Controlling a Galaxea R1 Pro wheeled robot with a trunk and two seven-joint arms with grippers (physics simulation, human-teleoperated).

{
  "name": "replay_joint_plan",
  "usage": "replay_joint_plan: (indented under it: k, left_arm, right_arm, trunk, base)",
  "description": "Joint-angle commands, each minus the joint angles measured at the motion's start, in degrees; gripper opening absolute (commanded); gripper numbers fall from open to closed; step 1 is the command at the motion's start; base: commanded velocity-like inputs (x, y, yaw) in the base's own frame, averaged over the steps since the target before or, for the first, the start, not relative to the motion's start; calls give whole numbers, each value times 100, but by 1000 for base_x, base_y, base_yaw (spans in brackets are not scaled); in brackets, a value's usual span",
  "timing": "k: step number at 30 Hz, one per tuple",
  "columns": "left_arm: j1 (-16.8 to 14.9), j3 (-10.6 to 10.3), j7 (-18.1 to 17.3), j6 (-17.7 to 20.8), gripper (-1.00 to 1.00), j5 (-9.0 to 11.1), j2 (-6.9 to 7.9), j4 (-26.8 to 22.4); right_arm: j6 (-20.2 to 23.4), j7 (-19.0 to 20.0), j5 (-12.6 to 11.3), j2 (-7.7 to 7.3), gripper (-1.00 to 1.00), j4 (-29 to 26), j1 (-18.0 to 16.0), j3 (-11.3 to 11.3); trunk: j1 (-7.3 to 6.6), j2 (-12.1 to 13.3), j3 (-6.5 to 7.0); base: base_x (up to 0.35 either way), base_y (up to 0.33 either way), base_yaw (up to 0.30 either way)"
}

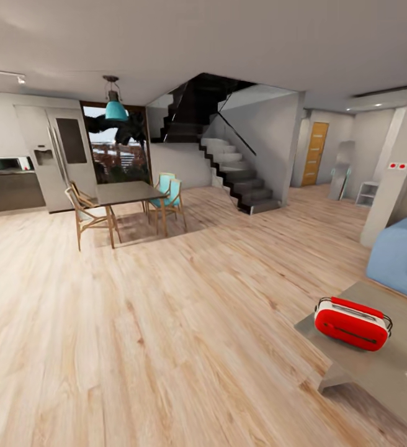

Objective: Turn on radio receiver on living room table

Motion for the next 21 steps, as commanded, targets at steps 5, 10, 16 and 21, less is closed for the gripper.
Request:
replay_joint_plan:
  k: [5, 10, 16, 21]
  left_arm:
    - [0, 0, 0, 0, 100, 0, 0, 0]
    - [0, 0, -8, 0, 100, 0, 0, 0]
    - [0, 0, -9, 0, 100, 0, 0, 0]
    - [0, 0, -8, 0, 100, 3, 0, 0]
  right_arm:
    - [0, -2, -1, 0, 100, 0, 0, 0]
    - [0, -3, -1, 0, 100, 0, 0, 3]
    - [0, -3, -1, 0, 100, 0, 0, 6]
    - [0, -4, 1, 0, 100, 0, 0, 6]
  trunk:
    - [0, 0, 0]
    - [0, 0, 0]
    - [0, 0, 0]
    - [0, 0, 0]
  base:
    - [305, 204, -277]
    - [299, 209, -226]
    - [296, 214, -55]
    - [293, 216, -3]
